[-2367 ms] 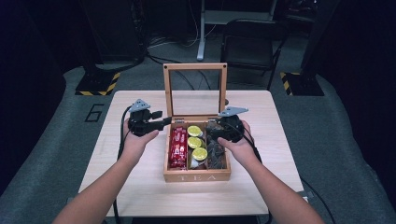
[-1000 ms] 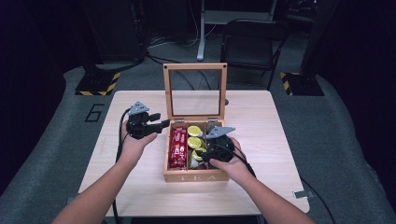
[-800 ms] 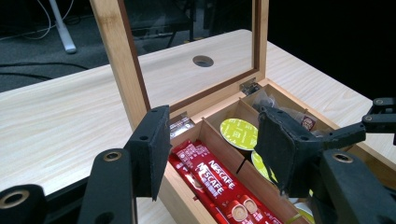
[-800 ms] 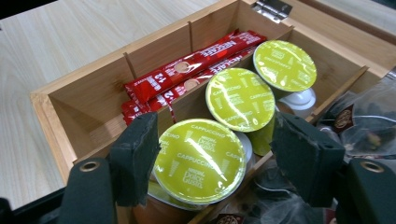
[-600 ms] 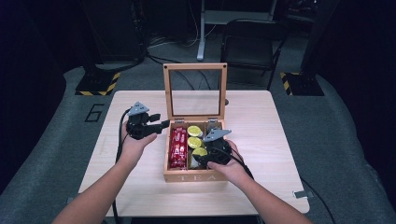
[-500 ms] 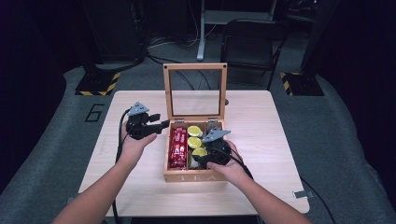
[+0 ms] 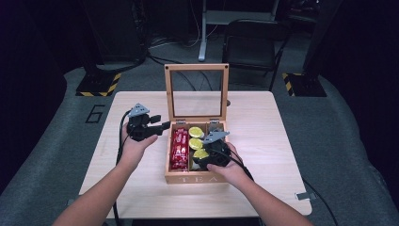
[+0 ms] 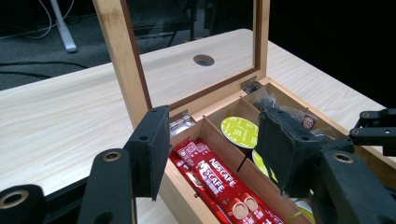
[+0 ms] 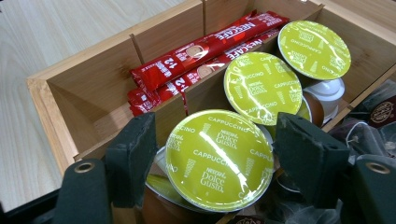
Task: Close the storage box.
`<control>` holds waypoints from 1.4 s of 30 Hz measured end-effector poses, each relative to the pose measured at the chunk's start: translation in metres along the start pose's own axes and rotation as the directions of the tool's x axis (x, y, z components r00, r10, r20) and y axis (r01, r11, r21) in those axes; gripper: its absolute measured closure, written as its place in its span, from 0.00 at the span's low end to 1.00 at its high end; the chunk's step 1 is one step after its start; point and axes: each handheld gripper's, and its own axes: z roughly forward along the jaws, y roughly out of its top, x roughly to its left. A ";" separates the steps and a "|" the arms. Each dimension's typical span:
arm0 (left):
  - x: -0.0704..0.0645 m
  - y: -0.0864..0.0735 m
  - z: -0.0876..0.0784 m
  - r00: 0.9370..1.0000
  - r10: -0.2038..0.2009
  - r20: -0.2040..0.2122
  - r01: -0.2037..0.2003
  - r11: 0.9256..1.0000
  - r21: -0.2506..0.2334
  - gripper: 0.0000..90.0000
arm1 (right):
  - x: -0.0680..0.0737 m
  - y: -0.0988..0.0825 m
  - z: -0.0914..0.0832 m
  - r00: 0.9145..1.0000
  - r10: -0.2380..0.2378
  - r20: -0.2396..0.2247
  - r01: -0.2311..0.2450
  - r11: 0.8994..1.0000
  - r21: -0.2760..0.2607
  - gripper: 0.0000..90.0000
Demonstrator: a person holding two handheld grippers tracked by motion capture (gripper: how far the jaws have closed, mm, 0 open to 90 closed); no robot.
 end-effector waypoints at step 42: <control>0.001 -0.002 -0.002 1.000 0.005 -0.005 -0.005 1.000 0.009 0.49 | -0.012 0.005 -0.045 0.999 0.007 0.048 -0.003 0.995 -0.101 0.41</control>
